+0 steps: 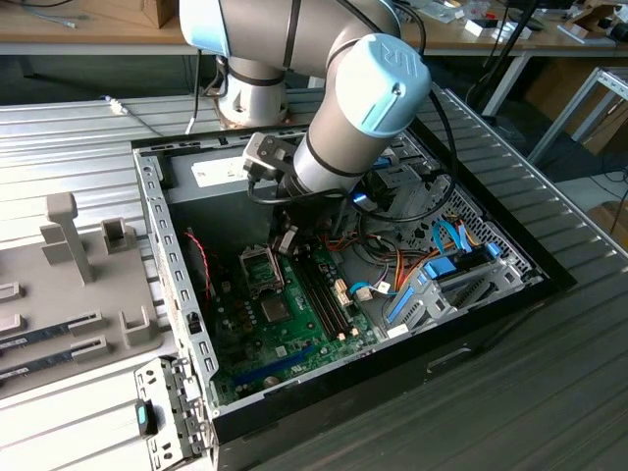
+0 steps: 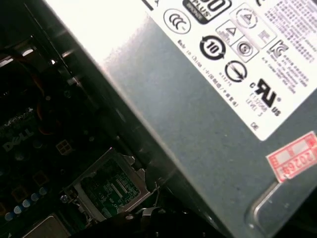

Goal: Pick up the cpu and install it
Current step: 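Close the cpu cover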

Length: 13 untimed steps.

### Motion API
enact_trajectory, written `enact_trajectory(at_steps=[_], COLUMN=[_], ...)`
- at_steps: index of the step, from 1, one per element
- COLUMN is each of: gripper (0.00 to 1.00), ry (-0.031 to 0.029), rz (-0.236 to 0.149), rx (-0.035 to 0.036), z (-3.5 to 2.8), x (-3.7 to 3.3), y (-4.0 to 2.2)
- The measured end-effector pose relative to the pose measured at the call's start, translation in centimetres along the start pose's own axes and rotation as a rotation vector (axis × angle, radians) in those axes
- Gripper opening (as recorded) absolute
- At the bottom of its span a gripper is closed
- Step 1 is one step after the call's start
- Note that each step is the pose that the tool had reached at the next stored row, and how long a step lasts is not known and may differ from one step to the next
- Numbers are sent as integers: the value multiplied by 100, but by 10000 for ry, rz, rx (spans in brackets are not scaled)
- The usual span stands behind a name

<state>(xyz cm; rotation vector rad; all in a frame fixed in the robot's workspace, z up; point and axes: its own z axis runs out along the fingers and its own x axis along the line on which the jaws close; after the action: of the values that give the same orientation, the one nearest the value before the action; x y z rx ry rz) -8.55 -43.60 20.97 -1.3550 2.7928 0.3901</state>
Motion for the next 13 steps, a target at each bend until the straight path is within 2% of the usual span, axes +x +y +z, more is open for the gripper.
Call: enact_trajectory(at_steps=[11,13], gripper=[11,11], ry=[0,-19], rz=[-1,-1], rx=[-1,-16], z=[-8,-37], x=[13,15], y=[10,13])
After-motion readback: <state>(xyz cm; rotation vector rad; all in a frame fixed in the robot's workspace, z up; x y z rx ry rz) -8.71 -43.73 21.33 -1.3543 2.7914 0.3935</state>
